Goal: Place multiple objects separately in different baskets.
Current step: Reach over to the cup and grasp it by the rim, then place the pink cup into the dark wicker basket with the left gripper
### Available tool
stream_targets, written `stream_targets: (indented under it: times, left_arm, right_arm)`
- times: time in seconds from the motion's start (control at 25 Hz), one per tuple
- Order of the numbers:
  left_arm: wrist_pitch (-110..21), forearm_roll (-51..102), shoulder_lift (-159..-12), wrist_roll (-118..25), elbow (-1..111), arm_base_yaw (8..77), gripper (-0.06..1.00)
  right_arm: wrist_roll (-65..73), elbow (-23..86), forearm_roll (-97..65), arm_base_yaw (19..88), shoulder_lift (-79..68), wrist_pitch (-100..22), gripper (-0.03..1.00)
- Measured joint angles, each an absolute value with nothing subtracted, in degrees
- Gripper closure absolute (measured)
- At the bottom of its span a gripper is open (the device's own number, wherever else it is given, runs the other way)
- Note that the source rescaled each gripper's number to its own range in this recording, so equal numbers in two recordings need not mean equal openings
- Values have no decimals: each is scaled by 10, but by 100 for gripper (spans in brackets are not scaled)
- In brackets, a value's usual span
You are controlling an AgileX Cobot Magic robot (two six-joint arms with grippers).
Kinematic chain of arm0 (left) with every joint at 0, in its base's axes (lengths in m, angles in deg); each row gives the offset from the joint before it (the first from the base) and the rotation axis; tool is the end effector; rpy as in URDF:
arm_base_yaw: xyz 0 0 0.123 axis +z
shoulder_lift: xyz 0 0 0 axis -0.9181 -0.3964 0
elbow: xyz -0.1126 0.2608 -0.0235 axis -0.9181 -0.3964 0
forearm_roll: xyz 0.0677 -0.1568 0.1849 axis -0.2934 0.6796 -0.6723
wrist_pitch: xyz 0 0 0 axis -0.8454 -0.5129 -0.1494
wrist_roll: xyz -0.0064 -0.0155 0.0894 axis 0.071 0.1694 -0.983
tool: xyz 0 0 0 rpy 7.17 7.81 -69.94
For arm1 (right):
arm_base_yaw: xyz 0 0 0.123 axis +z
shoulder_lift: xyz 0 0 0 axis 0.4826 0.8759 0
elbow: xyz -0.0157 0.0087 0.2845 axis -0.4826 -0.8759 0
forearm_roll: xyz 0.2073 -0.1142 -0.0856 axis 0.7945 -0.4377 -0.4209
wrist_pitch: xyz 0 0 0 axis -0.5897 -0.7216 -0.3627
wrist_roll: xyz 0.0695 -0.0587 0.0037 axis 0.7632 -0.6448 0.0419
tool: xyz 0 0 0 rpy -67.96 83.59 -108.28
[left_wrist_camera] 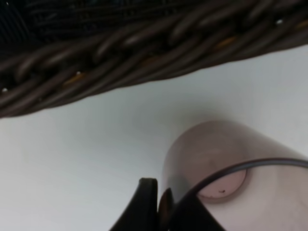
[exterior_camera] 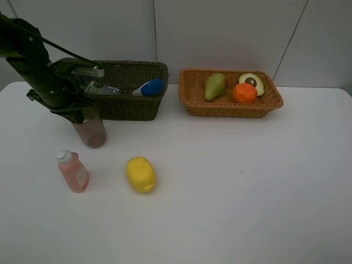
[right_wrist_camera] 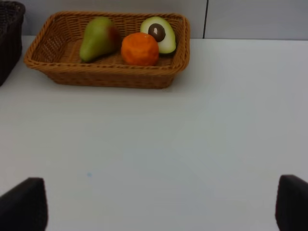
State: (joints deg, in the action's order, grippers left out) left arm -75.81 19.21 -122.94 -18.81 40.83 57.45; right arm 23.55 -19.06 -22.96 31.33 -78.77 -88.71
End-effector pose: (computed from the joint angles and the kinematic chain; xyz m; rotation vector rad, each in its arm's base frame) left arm 0.3597 -0.0652 0.1430 0.2563 2.8628 -0.1378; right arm -0.0065 0.0006 0.2842 -0.1077 1.9948 -0.0010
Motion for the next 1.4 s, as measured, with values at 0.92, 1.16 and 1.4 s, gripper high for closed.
stream_targets:
  times: [0.92,1.16,1.4]
  left_arm:
    - [-957,194,-1144,-188,481,575,94]
    - [-1027,194,-1144,-188,548,575,94]
    - [-1035,194,-1144,-188,614,575,94]
  right_arm:
    - [236,-191,-230,313,-788,-887,-3]
    - [236,-191,-230,313,-788,-887,-3]
    - [236,-191,-230,313,-788,-887,-3]
